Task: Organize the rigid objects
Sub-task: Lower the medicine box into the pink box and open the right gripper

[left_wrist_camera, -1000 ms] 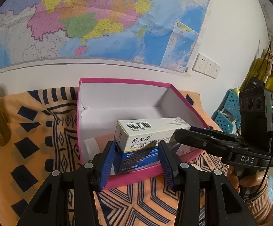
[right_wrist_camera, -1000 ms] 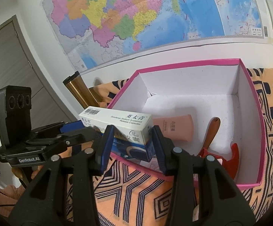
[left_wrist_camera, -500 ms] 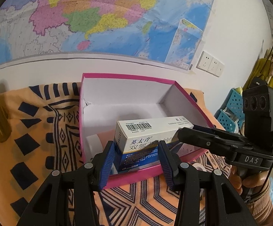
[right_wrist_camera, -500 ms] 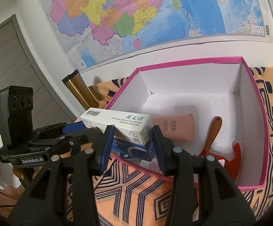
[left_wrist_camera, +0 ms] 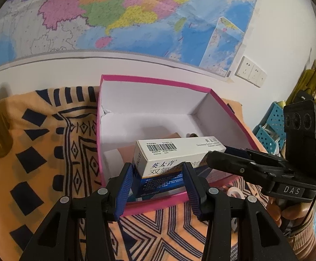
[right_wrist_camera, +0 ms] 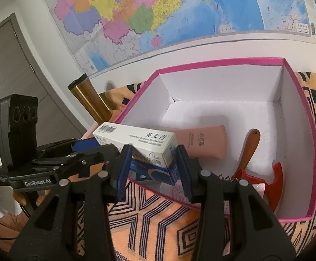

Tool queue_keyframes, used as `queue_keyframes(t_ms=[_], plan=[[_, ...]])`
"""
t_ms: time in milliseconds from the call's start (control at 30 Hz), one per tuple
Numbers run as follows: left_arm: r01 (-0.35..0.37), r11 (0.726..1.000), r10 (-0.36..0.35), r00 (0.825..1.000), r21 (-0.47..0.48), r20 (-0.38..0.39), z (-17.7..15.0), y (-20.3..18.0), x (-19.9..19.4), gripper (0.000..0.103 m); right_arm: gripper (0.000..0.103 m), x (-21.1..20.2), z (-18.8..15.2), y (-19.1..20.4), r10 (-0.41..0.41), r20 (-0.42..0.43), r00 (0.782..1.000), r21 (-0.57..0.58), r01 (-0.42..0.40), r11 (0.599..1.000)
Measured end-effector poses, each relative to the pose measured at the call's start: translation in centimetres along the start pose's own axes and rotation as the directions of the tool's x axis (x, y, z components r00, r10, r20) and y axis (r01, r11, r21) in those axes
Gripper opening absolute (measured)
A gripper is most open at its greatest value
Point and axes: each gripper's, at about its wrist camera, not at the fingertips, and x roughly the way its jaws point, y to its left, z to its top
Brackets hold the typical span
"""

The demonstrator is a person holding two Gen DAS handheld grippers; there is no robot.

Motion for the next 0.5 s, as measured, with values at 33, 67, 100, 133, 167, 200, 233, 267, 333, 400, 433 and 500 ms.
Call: queue_keyframes(t_ms=[33, 67, 100, 133, 167, 200, 233, 267, 333, 400, 433, 500], plan=[[-0.002, 1.000, 0.002, 1.000, -0.003, -0.003, 0.0, 0.1, 0.1, 0.046, 0.045, 0.2, 0.0, 0.0, -0.002, -0.006, 1.000, -0.001, 0.002, 1.000], [-0.003, 1.000, 0.003, 1.000, -0.008, -0.007, -0.1, 0.2, 0.2, 0.046, 0.045, 0.4, -0.1, -0.1, -0.004, -0.013, 1.000, 0.001, 0.004, 1.000], [-0.004, 1.000, 0.004, 1.000, -0.011, -0.011, -0.1, 0.2, 0.3, 0.046, 0.045, 0.6, 0.0, -0.3, -0.005, -0.019, 1.000, 0.004, 0.005, 1.000], [-0.008, 1.000, 0.008, 1.000, -0.014, -0.014, -0.1, 0.3, 0.4, 0.046, 0.045, 0.8, -0.1, -0.3, -0.008, -0.023, 1.000, 0.005, 0.008, 1.000], [-0.014, 1.000, 0.014, 1.000, -0.016, -0.016, -0.1, 0.3, 0.5, 0.046, 0.045, 1.1, -0.1, -0.4, -0.012, -0.031, 0.999, 0.006, 0.012, 1.000], [-0.018, 1.000, 0.018, 1.000, -0.018, -0.018, -0.1, 0.3, 0.6, 0.046, 0.045, 1.3, -0.1, -0.3, -0.015, -0.037, 0.999, 0.005, 0.015, 1.000], [-0.018, 1.000, 0.018, 1.000, -0.018, -0.017, -0.1, 0.3, 0.6, 0.046, 0.045, 1.5, -0.2, -0.4, -0.018, -0.042, 0.999, 0.004, 0.018, 1.000], [-0.018, 1.000, 0.018, 1.000, -0.019, -0.017, -0.1, 0.3, 0.5, 0.046, 0.046, 1.7, -0.2, -0.4, -0.026, -0.049, 0.998, 0.003, 0.027, 1.000], [-0.027, 1.000, 0.027, 1.000, -0.014, -0.009, -0.2, 0.1, 0.3, 0.046, 0.047, 1.9, -0.3, -0.2, -0.040, -0.047, 0.998, -0.005, 0.040, 0.999], [-0.036, 0.999, 0.036, 0.999, -0.007, 0.000, -0.2, -0.1, 0.1, 0.046, 0.052, 1.8, -0.3, -0.1, -0.039, -0.040, 0.998, -0.004, 0.039, 0.999], [-0.040, 0.999, 0.040, 0.999, -0.005, 0.005, -0.2, -0.2, -0.1, 0.046, 0.055, 1.6, -0.3, 0.0, -0.035, -0.034, 0.999, -0.005, 0.035, 0.999], [-0.043, 0.999, 0.043, 0.999, 0.001, 0.016, -0.2, -0.4, -0.4, 0.046, 0.056, 1.4, -0.4, 0.1, -0.043, -0.027, 0.999, -0.005, 0.043, 0.999]])
